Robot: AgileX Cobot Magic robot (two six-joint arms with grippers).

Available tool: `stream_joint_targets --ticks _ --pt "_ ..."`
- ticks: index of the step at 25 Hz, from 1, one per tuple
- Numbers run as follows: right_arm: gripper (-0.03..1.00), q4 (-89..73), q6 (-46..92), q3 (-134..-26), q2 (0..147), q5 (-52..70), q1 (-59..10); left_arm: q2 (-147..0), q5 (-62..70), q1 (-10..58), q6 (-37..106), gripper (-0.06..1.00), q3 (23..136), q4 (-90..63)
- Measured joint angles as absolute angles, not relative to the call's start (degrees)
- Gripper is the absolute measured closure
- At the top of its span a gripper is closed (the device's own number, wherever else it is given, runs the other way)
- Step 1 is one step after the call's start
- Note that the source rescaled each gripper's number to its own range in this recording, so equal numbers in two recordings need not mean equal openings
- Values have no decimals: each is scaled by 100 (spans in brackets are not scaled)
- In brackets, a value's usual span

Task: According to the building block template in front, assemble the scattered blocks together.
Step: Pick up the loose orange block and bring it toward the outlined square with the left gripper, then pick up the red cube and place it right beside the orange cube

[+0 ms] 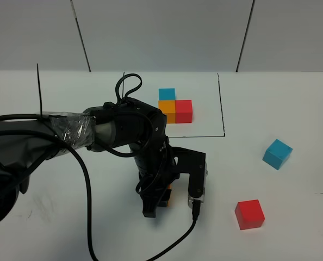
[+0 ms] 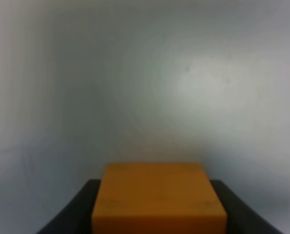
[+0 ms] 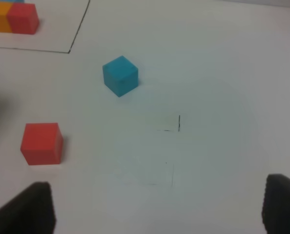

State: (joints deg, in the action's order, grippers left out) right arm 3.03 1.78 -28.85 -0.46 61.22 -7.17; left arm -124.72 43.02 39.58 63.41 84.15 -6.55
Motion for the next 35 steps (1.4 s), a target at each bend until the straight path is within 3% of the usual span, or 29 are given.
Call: stream_joint_targets --ticks 19,21,26,28,31,35 --pt "23 303 178 -2885 -46 6122 -717 -12529 4284 3958 6341 84 8438 -660" --pt "23 303 178 -2885 -46 6122 -717 -12569 4203 3958 6341 73 8438 -665" --pt "23 303 178 -2885 -46 6122 -717 -12527 4119 3958 6318 24 8438 -662" --pt "23 303 178 -2885 -46 6122 -717 -12379 4119 3958 6234 11 8427 -657" --pt "23 303 178 -2885 -46 6122 -717 -11889 4151 3958 5986 -1 8427 -584" --pt "23 303 178 -2885 -46 6122 -717 -10911 4294 3958 5053 -5 8427 0"
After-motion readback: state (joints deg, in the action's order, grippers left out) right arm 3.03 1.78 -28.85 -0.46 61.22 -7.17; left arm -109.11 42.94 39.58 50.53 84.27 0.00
